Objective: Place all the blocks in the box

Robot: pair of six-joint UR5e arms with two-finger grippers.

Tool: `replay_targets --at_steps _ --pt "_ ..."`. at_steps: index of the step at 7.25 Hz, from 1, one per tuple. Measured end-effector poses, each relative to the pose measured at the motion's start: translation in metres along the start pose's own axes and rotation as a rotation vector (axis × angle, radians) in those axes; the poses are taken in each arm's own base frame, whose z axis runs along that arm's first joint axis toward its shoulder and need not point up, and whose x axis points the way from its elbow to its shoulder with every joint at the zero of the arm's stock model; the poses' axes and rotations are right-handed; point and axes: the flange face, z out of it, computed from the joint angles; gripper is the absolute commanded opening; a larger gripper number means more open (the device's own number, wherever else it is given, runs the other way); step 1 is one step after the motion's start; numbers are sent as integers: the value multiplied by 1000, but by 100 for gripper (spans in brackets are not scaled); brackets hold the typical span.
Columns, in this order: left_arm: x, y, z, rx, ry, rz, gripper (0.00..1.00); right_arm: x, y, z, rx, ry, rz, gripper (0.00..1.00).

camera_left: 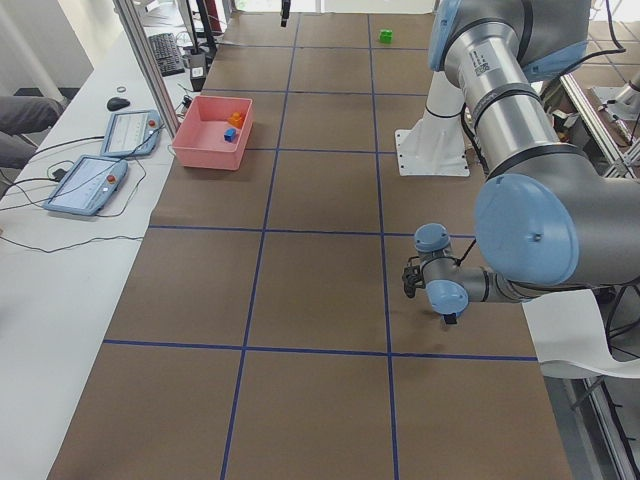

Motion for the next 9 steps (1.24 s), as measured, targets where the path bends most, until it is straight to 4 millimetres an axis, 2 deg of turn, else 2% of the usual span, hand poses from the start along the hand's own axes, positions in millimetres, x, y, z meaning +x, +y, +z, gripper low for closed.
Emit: replay_targets --at_steps 1,2,3,4,5,6,9 --pt "8 6 12 -14 -5 -7 93 0 0 0 2 1 -1 99" --pt "15 13 21 -26 -4 -7 85 0 0 -1 4 2 -2 99" --pt "20 19 26 -36 6 -7 60 -1 0 -2 6 1 -3 100" --pt "21 22 28 -38 11 -4 51 -1 0 -3 8 1 -4 99" --pt "21 22 29 -38 15 -3 31 -1 1 -4 9 0 -5 99" --pt "20 23 29 -36 15 -3 2 -2 2 -5 11 -1 -7 100" --pt "13 25 19 -36 48 9 0 -3 3 -8 16 -5 -10 99"
